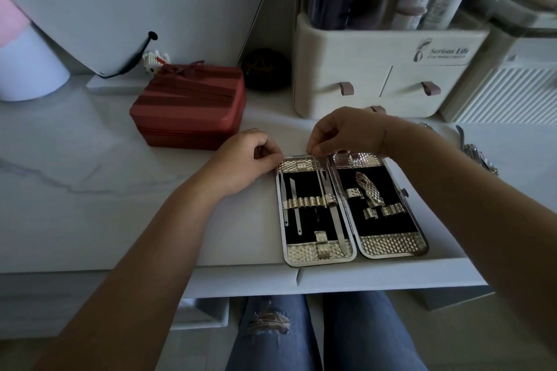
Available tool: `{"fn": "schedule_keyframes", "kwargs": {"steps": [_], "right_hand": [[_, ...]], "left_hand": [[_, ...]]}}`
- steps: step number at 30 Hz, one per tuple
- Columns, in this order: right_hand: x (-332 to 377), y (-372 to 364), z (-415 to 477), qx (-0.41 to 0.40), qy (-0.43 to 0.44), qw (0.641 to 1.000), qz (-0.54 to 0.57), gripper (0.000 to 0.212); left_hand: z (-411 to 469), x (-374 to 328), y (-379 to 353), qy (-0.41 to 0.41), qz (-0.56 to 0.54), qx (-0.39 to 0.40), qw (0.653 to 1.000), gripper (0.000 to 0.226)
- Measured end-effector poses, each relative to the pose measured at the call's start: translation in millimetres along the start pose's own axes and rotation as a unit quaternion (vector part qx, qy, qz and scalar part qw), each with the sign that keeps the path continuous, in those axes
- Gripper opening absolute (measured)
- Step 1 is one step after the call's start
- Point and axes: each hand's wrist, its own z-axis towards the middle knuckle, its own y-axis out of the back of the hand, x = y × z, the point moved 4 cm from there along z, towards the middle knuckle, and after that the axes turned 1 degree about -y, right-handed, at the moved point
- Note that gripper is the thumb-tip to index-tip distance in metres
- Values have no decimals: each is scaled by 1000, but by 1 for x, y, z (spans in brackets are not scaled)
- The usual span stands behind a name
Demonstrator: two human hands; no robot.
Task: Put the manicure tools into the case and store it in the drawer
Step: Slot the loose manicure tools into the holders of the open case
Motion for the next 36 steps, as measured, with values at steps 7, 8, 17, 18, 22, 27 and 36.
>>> {"fn": "schedule_keyframes", "kwargs": {"steps": [7,8,17,18,22,27,36], "right_hand": [[-9,-7,-26,-172,113,976,-76,12],[-11,-9,-29,-178,128,972,-81,13],[-20,-22,-54,-145,195,953,-183,36],[-21,-23,-55,-142,199,950,-192,38],[-27,-25,-59,-119,174,954,-215,43],[-28,-26,-61,-102,174,958,-205,42],[-28,-18,-58,-148,162,974,-49,25]], "left_hand": [[-2,-2,0,-6,-5,-4,1000,5],[-2,-3,0,-7,-7,-4,1000,6],[0,0,-2,-9,-6,-5,1000,7],[0,0,-2,-10,-7,-5,1000,7],[0,0,-3,-12,-8,-4,1000,8],[0,0,-3,-9,-9,-7,1000,8],[-2,-3,-2,-1,-14,-9,1000,6]]}}
